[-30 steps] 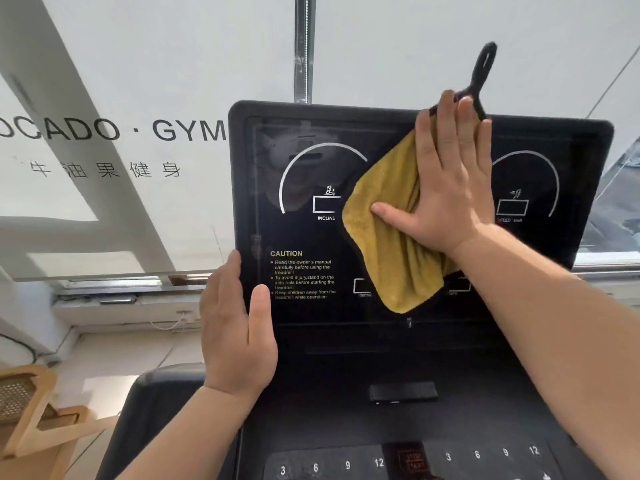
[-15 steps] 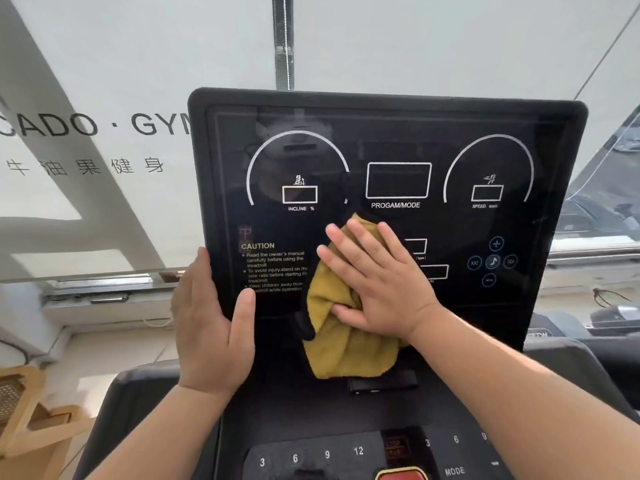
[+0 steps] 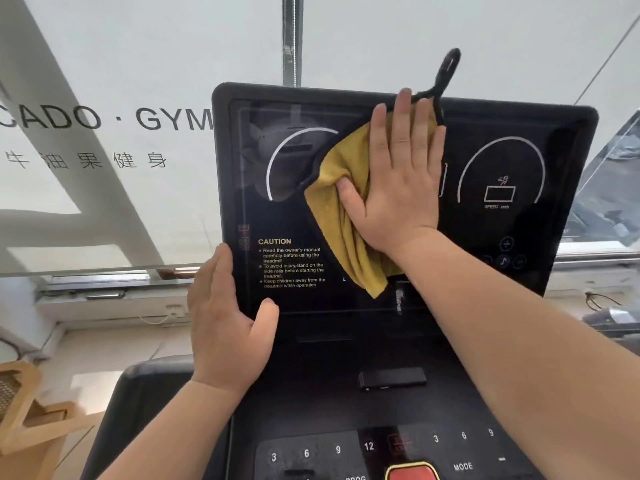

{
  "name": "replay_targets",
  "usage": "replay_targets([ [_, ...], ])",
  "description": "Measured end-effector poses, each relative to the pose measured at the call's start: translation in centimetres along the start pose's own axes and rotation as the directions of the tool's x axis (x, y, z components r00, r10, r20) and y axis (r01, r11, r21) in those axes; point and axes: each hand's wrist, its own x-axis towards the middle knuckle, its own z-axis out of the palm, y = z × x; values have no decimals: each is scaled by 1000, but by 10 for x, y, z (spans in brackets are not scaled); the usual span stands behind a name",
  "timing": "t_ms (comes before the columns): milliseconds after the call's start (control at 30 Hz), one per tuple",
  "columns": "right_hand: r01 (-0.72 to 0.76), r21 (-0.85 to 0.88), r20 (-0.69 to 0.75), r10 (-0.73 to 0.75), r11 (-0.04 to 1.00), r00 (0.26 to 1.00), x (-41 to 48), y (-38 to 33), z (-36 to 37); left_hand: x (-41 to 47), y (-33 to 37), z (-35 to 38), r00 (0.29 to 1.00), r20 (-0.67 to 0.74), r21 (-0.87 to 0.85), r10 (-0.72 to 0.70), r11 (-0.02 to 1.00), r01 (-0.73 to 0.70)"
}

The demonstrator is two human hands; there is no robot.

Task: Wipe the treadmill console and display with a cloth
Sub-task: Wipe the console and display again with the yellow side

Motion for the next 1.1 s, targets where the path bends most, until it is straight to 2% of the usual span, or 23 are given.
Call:
replay_targets([
  [100,209,1,55,-209,978,976,-36,-30,14,1,-5,2,1000,-19,7,8,1000,-8],
  [200,355,12,92,-354,935,931,-78,-33,28,2,-5,4,999,-38,11,23,1000,-22],
  [300,446,-16,130,-440,895,888,-106,-12,36,1,-1,8,996,-92,63,19,998,-13],
  [400,473,-65,169,-458,879,873,-127,25,36,-6,9,13,986,-167,95,-4,995,20],
  [500,413,-77,143,-400,907,905,-135,71,32,-20,21,22,977,-167,179,135,978,-105],
  [567,335,-80,111,-325,939,939,-121,100,26,-29,29,31,960,-91,257,265,937,-234],
  [633,230,-74,85,-224,970,971,-90,124,16,-37,36,41,945,12,327,326,892,-312],
  [733,64,-33,64,-62,997,996,-32,132,-3,-50,46,55,950,146,423,275,851,-311],
  [833,0,-21,37,1,1000,999,-2,105,-11,-62,51,65,959,222,476,174,839,-262],
  [900,67,-7,45,-67,998,997,-9,79,-8,-67,49,67,964,230,485,135,843,-233],
  [967,239,-1,78,-239,971,968,-33,60,1,-69,47,66,973,194,444,129,873,-204],
  [1033,386,20,106,-386,922,916,-64,56,12,-71,48,65,984,113,366,137,915,-169],
  [1100,474,36,108,-475,880,873,-92,66,22,-73,51,66,989,28,319,146,936,-147],
])
